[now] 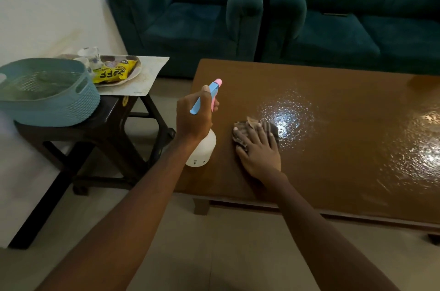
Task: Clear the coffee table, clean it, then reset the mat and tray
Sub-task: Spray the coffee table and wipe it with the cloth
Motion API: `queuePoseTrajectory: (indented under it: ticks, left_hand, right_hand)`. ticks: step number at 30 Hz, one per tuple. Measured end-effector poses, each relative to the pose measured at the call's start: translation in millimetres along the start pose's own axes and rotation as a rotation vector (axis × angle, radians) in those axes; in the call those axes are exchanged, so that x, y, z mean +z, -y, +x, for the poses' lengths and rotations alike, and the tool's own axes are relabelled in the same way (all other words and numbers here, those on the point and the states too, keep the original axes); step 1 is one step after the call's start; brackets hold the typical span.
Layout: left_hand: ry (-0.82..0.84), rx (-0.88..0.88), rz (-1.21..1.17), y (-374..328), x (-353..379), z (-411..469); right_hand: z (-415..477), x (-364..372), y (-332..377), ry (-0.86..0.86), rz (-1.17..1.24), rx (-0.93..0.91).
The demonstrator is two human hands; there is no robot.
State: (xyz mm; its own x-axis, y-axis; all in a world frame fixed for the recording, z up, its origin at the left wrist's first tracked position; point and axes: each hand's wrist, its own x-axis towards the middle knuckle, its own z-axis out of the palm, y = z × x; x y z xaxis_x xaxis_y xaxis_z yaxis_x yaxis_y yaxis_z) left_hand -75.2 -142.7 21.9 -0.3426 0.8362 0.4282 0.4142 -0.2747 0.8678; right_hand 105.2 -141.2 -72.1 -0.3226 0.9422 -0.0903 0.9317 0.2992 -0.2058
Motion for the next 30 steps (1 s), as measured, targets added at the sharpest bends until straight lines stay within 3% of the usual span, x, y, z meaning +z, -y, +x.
queuePoseTrajectory:
  ticks: [3,8,21,30]
  left_hand:
    - [-0.065,0.032,-0.008,6,-3,1]
    - [-0.110,0.021,-0.093,19,-14,-2]
    - [0.040,0.102,-0.041,36,-22,-13]
    - [-0.023,0.157,-0.037,38,-20,-17]
  right_hand:
    - [-6,-1,-2,0.002,-0.001,-0.085]
    - [4,3,10,-0.021,-0.006,0.028]
    - [-28,16,25,-0.056,-0.003,0.099]
    - [-27,14,23,-0.014,0.034,0.092]
